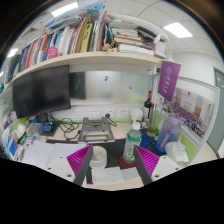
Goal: Pour water
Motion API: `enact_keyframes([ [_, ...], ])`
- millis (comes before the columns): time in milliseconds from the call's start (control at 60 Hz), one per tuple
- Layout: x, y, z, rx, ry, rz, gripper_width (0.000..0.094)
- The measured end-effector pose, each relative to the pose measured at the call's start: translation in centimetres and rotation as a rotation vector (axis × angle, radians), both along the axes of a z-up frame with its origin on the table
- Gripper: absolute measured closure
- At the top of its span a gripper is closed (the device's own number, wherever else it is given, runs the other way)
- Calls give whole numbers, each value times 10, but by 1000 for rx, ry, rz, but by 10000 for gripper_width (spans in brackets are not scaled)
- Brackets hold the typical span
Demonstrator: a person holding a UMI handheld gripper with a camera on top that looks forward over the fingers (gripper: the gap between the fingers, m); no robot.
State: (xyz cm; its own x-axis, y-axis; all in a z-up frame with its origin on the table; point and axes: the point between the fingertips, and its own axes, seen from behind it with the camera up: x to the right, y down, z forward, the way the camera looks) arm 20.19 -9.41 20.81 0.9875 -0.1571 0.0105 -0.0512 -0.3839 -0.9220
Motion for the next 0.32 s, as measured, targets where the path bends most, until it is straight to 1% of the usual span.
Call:
enact_keyframes([
  [117,-13,-4,8,3,3,14,106],
  [317,-23,-8,4,-16,15,3,108],
])
